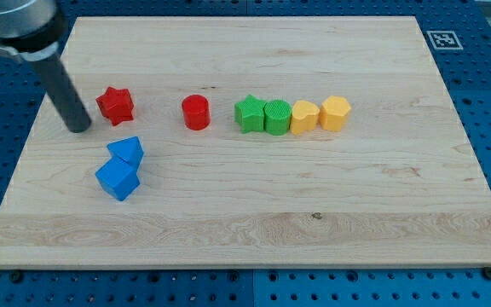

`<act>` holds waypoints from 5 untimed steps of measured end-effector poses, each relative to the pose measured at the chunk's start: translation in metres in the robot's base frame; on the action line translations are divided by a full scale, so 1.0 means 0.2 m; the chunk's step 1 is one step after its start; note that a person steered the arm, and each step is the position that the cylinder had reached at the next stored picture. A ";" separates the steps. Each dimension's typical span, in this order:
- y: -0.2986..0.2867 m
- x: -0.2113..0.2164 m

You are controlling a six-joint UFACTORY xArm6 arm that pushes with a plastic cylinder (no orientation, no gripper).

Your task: Place the red star above the red circle

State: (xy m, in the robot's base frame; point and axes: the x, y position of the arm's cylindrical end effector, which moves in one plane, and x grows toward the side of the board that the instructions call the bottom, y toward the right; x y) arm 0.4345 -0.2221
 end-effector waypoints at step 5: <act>0.39 -0.10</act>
State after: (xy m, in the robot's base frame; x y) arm 0.4143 -0.1431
